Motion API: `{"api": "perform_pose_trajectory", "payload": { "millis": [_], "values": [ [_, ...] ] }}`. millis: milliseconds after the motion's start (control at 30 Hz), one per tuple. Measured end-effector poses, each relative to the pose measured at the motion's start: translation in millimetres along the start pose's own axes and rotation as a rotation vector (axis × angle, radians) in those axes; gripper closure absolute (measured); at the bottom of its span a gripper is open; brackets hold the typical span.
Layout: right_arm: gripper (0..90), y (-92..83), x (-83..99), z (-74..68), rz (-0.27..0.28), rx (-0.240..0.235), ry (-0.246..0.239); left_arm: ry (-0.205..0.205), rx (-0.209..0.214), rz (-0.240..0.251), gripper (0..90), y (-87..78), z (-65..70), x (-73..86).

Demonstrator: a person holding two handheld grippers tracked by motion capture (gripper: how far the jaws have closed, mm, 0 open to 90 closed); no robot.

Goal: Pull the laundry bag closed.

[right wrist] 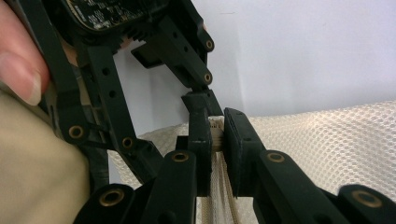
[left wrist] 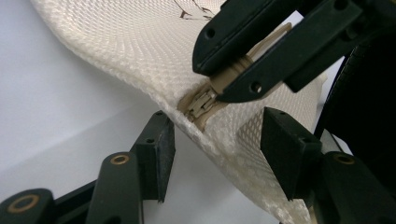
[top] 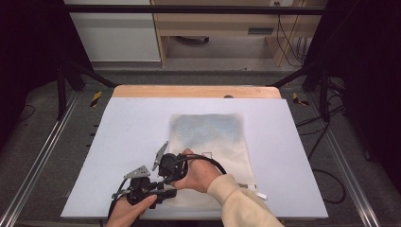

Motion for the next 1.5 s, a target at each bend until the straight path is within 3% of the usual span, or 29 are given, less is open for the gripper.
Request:
{"api": "perform_pose_trajectory", "payload": {
  "millis": [300, 633, 1500],
  "values": [
    [82.0, -0.1, 0.4, 0.5, 0.003, -0.001, 0.003, -0.046, 0.041, 0.024, 44.8, 1.7, -2.9, -2.9],
    [82.0, 0.1, -0.2, -0.6, 0.0, 0.0, 0.008, -0.044, 0.052, 0.012, 48.1, 9.5, -3.7, -1.7],
    [82.0, -0.4, 1.3, 0.2, 0.0, -0.002, 0.014, -0.058, 0.05, 0.002, 80.0, 14.3, -12.3, 0.7]
  ]
}}
Point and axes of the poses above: each handheld gripper's, and its own axes: y roughly forward along the jaws, x roughly out of its underside, z roughly to its right, the point moved 4 cm from there along y, roughly forward along the jaws, and after that the axes turned 5 degrees about z, right-handed, at the moved point
